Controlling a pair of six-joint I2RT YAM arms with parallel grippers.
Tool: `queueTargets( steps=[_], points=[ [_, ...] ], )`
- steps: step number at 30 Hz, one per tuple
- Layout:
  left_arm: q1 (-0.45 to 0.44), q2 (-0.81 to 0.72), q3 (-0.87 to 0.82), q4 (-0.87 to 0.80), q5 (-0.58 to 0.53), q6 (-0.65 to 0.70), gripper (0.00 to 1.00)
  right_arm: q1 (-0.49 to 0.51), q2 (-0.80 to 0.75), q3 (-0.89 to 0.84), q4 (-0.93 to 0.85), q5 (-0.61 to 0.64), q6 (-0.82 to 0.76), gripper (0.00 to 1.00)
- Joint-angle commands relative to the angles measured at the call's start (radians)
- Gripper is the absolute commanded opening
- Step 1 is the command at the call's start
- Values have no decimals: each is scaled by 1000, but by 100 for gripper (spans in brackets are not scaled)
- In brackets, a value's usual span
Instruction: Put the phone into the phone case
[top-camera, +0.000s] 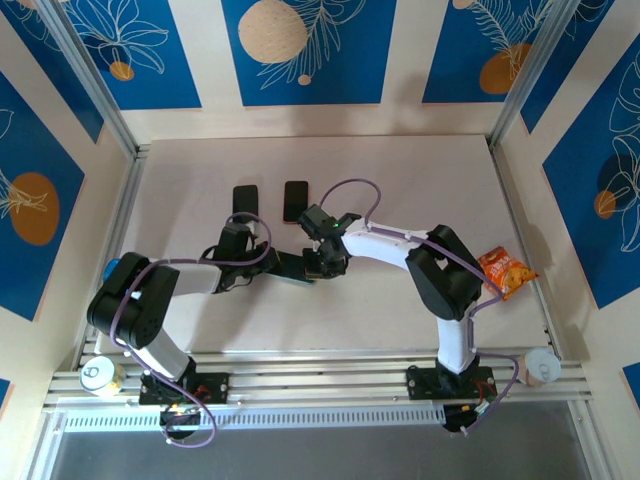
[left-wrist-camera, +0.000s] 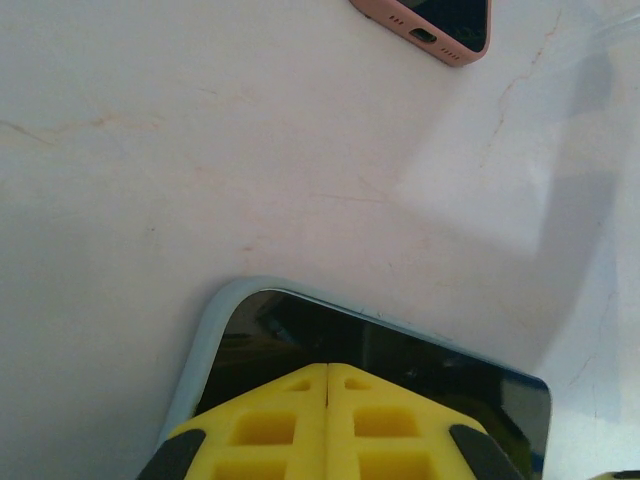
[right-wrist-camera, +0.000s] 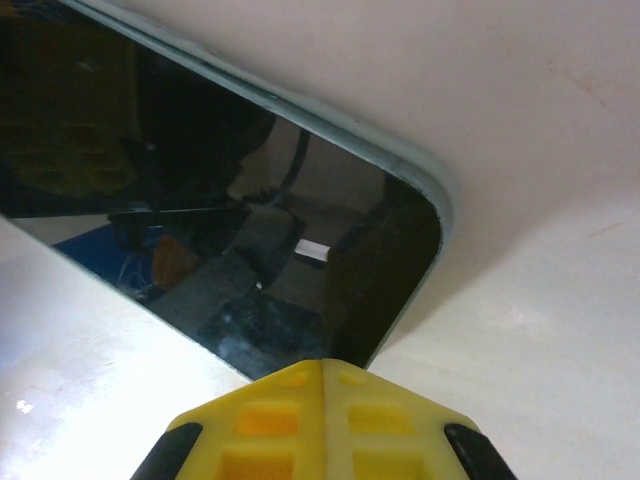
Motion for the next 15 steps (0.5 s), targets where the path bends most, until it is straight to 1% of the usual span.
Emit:
queueTargets(
  steps=[1,8,15],
  points=[
    [3,29,-33,-188,-32,26,0,10,12,-20,-9,-8,6,0],
    [3,39,-30,-185,-30,25,0,16,46,-17,-21,3,-1,0],
    [3,53,-33,-182,-28,26,0,67,154,-11,-54,53,-8,0]
  ],
)
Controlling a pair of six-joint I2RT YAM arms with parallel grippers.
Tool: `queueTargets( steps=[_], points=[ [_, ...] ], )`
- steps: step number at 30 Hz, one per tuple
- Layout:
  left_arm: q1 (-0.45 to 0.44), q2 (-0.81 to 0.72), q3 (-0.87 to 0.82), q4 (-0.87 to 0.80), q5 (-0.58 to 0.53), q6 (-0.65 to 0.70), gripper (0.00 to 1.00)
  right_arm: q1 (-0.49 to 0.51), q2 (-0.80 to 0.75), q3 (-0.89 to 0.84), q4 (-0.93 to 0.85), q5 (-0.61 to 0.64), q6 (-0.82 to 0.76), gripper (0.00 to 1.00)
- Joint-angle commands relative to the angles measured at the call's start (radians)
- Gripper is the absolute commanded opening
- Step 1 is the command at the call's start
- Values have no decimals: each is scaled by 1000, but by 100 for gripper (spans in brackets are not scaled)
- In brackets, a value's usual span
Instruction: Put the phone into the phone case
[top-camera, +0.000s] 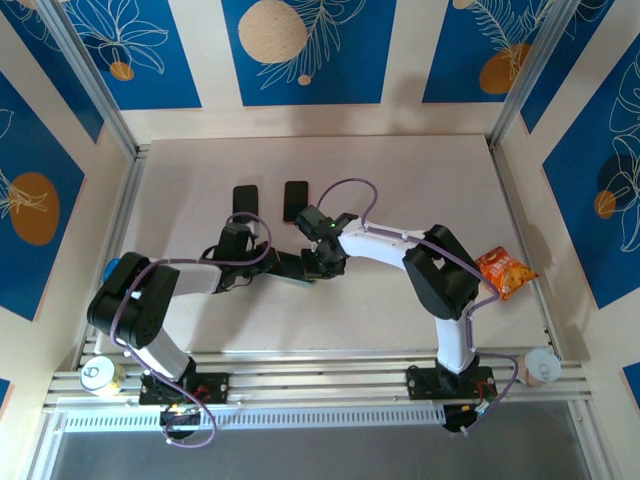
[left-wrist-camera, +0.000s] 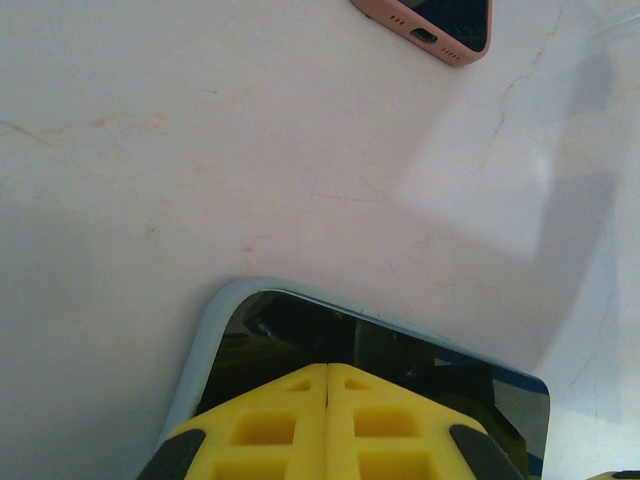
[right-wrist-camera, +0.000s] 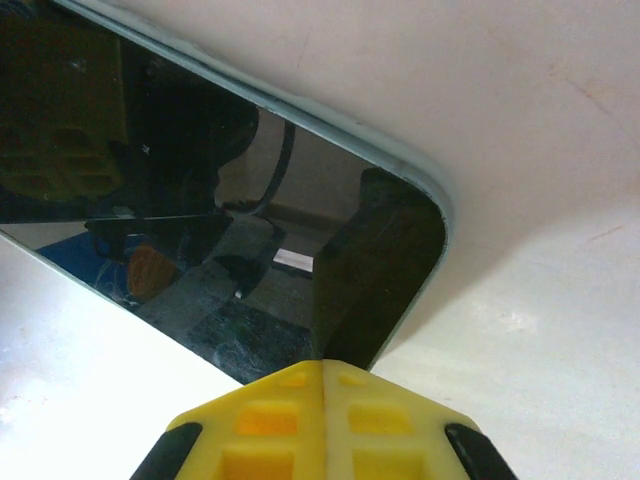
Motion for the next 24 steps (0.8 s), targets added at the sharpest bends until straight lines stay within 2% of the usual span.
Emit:
queueTargets(
  steps=[1,11,24],
  points=[
    [3,53,-35,-180,-28,27,0,55,148,-45,-26,15,-3,0],
    [2,82,-67,-160,-19,25,0,121,280,-118,13,-35,34,0],
    [2,89,-84,-143,-22,14,0,136,368,-163,83,-106,63,0]
  ],
)
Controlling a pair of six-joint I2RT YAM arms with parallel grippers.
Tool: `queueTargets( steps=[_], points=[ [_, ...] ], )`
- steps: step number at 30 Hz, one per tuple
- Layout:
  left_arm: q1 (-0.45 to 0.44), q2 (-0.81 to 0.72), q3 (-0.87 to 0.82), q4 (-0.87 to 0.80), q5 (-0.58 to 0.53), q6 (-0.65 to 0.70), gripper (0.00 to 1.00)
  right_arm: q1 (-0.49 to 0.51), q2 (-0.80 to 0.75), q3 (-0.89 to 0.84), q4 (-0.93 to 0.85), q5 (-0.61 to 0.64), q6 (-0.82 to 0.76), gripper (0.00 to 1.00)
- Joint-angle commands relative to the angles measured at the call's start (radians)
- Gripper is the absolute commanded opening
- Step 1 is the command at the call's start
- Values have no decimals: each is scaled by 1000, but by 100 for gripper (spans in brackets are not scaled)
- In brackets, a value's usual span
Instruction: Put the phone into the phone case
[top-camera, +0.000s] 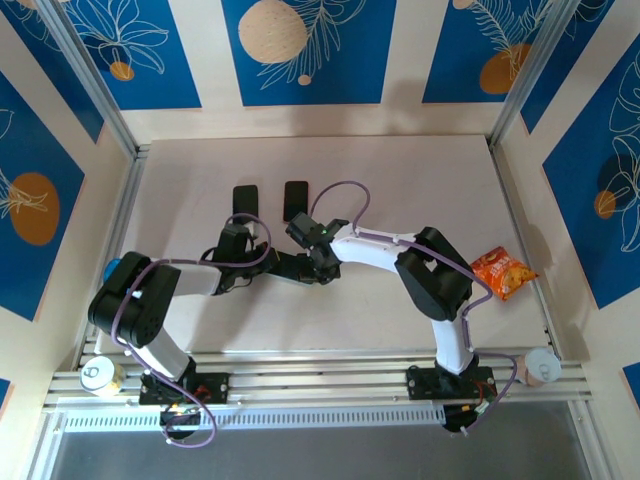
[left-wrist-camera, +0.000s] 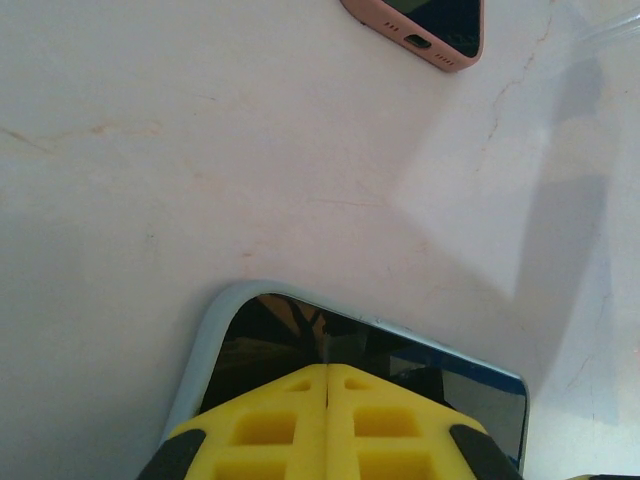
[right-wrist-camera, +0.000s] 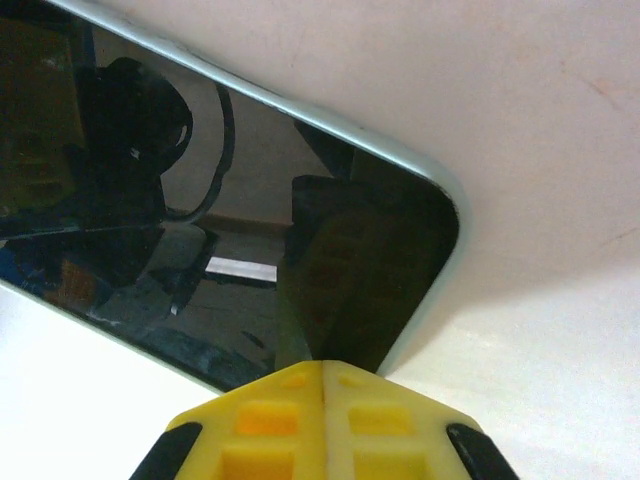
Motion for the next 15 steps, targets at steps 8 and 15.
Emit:
queueTargets(
  steps=[8,15],
  points=[
    [-1,83,-28,-214,-22,34,0,40,166,-189,50,-156,18,0],
    [-68,117,49,-242,-43,65,0,-11,-24,-313,121,-203,95,0]
  ],
)
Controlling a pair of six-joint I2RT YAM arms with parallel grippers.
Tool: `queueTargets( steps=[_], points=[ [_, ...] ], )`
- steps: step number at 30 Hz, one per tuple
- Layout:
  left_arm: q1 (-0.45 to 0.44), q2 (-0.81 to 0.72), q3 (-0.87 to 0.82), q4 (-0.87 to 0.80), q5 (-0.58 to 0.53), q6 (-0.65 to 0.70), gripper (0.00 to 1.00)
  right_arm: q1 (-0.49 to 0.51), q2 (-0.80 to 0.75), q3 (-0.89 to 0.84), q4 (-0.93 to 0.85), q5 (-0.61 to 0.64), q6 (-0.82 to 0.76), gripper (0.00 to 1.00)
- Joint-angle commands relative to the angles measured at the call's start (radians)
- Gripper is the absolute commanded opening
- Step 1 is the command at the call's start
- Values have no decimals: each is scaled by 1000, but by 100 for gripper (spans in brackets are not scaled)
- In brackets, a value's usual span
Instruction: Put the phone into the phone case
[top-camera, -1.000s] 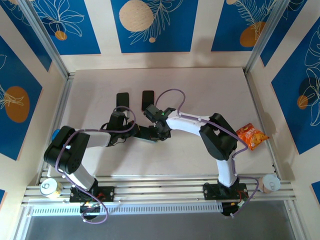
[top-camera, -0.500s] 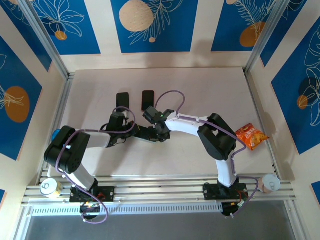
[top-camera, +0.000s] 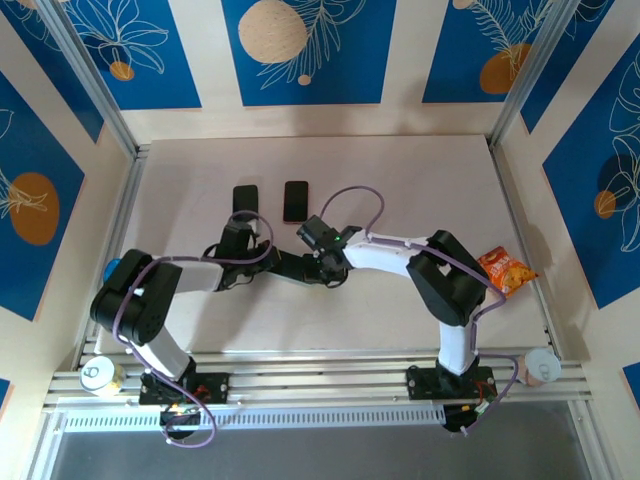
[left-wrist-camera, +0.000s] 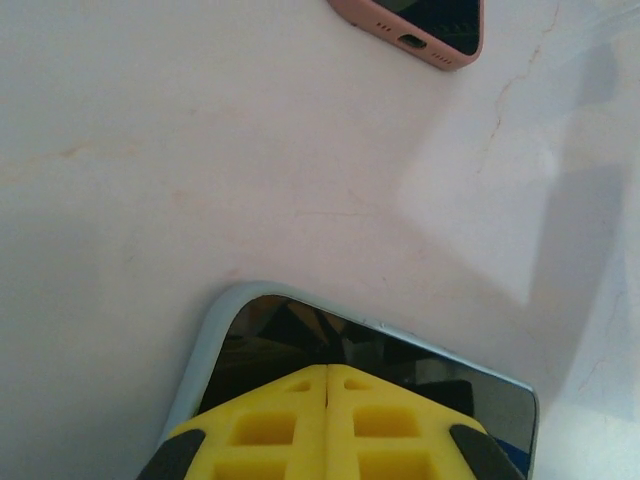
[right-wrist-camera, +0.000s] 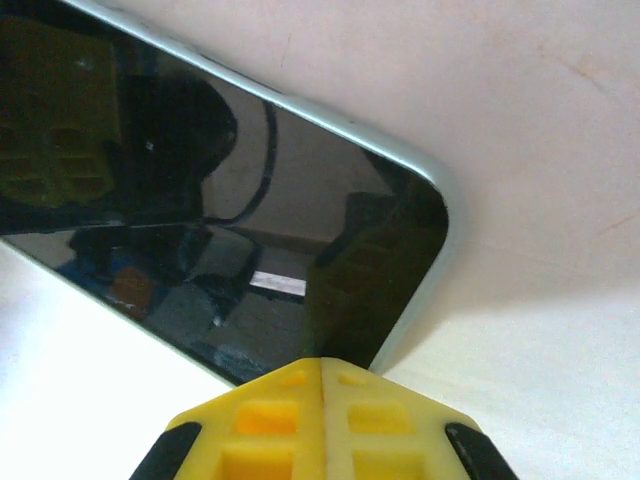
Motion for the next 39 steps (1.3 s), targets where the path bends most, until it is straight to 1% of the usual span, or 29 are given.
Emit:
queueTargets(
  steps=[1,5,7,9,14,19,21,24,28,31,36,39],
  points=[
    [-67,100,5,-190,-32,39,0,22,77,-148,-66,-155,64,0],
    [-117,127,48,-194,-48,29,0,19,-6,-212,-24,-183,108,0],
    [-135,135,64,-185,-46,27,0,1,-67,-235,-15,-199,122,0],
    [-154,143,86,-191,-51,28,0,-30,-138,-247,-16,-206,121,0],
    [-213,159,145,-216,-67,48,0,-131,-322,-225,-92,-168,57,0],
    [-250,196,199,-203,-77,28,0,-232,-438,-255,-116,-145,-4,0],
    [-259,216,227,-200,-80,23,0,-255,-452,-270,-108,-151,-25,0],
    [-266,250,278,-195,-76,19,0,-256,-447,-282,-111,-133,-44,0],
    [-276,286,344,-192,-55,27,0,-236,-416,-293,-98,-128,-44,0],
    [-282,297,376,-195,-46,31,0,-205,-391,-296,-90,-99,-41,0],
    [-281,263,383,-210,-60,46,0,-175,-338,-295,-64,-87,-38,0],
    [-275,205,371,-227,-66,41,0,-156,-324,-300,-27,-95,-27,0]
  ],
)
